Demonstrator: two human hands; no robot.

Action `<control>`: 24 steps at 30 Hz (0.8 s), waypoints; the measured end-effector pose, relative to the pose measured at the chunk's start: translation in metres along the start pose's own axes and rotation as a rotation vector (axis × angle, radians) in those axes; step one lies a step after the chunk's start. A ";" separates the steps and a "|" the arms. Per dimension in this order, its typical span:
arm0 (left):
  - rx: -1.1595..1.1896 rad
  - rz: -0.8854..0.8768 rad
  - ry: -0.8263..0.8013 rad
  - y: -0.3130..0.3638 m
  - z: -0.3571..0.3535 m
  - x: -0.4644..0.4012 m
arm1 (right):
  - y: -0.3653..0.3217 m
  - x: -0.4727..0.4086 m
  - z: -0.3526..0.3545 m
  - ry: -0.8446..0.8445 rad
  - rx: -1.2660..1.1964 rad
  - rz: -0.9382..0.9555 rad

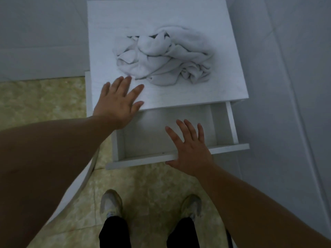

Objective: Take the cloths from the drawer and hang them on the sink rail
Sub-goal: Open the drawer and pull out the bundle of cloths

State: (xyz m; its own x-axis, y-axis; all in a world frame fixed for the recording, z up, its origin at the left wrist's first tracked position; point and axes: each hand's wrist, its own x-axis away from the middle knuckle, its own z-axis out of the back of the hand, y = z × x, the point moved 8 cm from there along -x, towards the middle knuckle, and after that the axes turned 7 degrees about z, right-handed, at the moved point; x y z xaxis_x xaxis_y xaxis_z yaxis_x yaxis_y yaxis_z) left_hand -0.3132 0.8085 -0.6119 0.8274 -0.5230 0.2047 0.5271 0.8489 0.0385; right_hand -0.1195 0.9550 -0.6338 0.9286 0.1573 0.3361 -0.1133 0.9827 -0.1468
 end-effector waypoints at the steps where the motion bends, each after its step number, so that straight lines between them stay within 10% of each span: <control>1: -0.001 0.026 0.007 -0.006 0.000 -0.004 | 0.002 -0.003 0.000 0.003 0.003 -0.001; 15: -0.035 0.047 0.041 -0.012 -0.005 -0.010 | 0.015 -0.037 0.033 0.267 0.125 0.030; 24: -0.032 0.051 0.033 -0.015 -0.004 -0.013 | 0.025 -0.064 0.042 0.134 0.165 -0.013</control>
State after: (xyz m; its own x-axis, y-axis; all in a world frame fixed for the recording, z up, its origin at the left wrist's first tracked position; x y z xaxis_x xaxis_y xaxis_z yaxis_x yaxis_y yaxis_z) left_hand -0.3307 0.8019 -0.6192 0.8588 -0.4821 0.1735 0.4899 0.8718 -0.0025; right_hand -0.1961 0.9736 -0.6203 0.9678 0.1405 0.2087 -0.1467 0.9891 0.0144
